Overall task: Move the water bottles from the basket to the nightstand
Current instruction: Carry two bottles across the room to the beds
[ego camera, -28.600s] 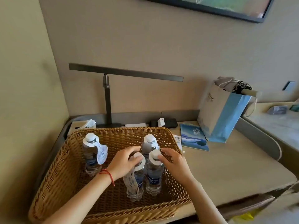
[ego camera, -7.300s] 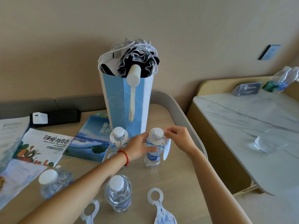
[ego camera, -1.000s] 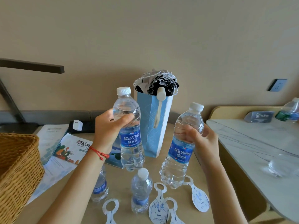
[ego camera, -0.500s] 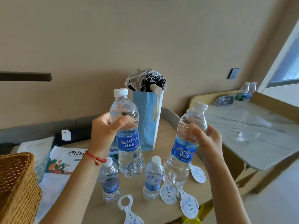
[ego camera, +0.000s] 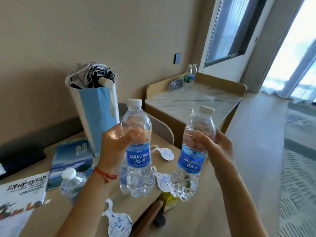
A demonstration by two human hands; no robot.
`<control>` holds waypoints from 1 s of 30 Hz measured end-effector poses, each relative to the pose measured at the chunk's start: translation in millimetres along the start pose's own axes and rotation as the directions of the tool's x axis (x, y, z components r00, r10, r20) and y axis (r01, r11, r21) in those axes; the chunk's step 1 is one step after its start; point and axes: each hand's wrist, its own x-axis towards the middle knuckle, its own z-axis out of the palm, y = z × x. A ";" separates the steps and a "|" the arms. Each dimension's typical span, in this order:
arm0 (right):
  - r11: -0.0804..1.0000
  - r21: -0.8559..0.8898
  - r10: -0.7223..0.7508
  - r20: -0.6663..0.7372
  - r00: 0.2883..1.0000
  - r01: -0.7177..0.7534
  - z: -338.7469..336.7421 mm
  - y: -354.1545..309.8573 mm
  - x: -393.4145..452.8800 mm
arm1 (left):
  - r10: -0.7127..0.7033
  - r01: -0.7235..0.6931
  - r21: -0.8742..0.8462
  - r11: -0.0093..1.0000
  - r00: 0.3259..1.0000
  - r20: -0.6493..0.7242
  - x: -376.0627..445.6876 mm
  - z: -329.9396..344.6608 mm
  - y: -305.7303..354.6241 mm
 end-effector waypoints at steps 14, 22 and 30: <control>0.990 -0.117 0.039 -0.302 0.953 -0.077 -217.0 -2.5 1.5 | -0.024 0.046 -0.064 0.997 0.949 0.315 0.6 222.8 -56.4; 0.984 -0.149 0.030 -0.385 0.923 -0.094 -342.1 12.6 34.9 | -0.034 0.069 -0.075 0.995 0.921 0.388 10.9 358.1 -97.2; 0.989 -0.090 0.059 -0.471 0.880 -0.115 -419.6 50.3 93.1 | -0.095 0.121 -0.028 0.992 0.884 0.457 64.2 454.4 -148.8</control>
